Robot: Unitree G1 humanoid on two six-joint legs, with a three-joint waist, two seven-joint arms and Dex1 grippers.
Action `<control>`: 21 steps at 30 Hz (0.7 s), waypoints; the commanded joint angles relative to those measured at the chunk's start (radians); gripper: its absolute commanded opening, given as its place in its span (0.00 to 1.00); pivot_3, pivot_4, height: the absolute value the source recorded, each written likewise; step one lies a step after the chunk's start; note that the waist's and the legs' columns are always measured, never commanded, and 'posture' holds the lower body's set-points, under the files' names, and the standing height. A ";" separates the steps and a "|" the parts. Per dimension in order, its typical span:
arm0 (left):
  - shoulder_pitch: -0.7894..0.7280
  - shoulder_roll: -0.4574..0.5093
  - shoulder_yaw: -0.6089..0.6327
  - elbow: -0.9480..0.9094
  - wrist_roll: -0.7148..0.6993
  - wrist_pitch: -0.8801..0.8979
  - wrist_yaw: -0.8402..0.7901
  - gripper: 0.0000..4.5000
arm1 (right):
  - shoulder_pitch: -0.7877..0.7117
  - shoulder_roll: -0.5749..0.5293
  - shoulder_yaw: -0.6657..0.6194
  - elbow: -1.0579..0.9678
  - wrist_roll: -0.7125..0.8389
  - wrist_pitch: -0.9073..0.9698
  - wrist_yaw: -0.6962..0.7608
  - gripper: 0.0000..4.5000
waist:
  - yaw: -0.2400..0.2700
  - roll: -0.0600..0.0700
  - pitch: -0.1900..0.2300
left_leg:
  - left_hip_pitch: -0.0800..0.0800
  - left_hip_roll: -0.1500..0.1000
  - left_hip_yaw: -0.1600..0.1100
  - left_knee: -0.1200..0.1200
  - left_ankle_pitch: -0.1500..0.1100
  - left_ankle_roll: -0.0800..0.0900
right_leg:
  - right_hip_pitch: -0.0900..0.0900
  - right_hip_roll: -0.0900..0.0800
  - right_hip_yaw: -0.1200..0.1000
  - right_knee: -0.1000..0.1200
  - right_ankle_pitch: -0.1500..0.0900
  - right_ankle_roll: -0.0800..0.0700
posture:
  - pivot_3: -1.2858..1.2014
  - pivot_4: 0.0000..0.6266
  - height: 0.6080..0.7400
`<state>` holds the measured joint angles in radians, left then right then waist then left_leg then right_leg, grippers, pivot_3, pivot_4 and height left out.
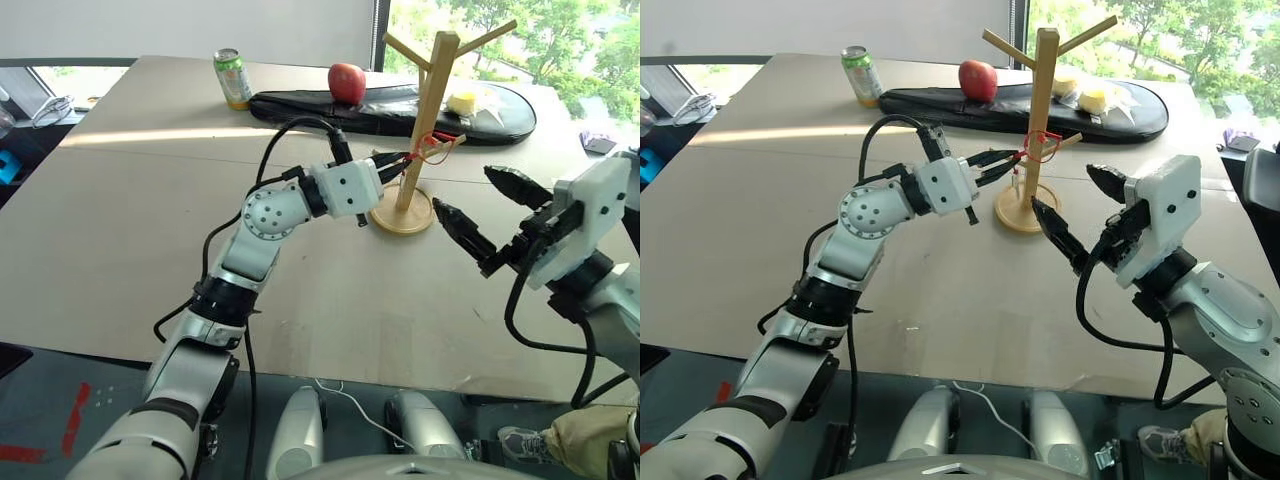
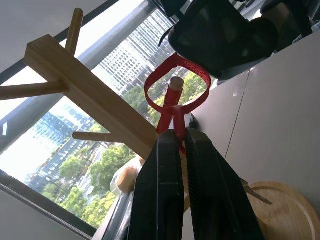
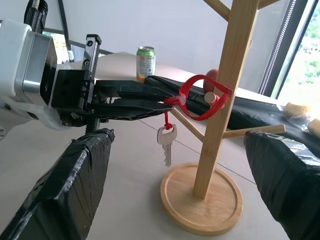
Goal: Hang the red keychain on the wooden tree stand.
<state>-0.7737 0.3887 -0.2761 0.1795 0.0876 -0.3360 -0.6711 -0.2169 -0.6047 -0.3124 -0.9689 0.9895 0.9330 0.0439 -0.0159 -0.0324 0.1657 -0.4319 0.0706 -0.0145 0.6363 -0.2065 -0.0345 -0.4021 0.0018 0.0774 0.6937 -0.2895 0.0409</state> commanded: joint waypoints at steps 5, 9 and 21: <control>-0.044 -0.017 0.009 0.052 0.067 -0.036 0.044 0.01 | 0.039 -0.045 -0.037 -0.042 0.057 -0.043 -0.044 1.00 | -0.001 0.000 0.000 | 0.000 0.000 0.000 0.000 0.000 0.000 | 0.000 0.000 0.000 0.001 0.000 0.000 | 0.52 0.24 1.00; -0.052 -0.021 0.010 0.070 0.106 -0.029 0.073 0.01 | 0.070 -0.059 -0.037 -0.041 0.062 -0.068 -0.044 1.00 | 0.001 0.000 0.000 | 0.000 0.000 0.000 0.000 0.000 0.000 | 0.000 0.000 0.000 0.000 0.000 0.000 | 0.52 0.24 1.00; 0.054 0.058 0.080 -0.084 -0.082 0.219 -0.102 0.98 | 0.174 -0.157 -0.047 0.069 -0.001 -0.143 0.147 1.00 | -0.005 0.000 0.000 | 0.001 0.000 0.000 0.000 0.000 0.000 | 0.000 0.000 0.000 0.001 0.000 0.000 | 0.52 0.24 1.00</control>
<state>-0.7294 0.4263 -0.2375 0.1640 0.0618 -0.1786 -0.7366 -0.0430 -0.7427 -0.3239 -0.9161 1.0073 0.8226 0.1464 -0.0213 -0.0323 0.1656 -0.4311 0.0708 -0.0143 0.6366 -0.2065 -0.0345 -0.4020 0.0018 0.0777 0.6945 -0.2895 0.0410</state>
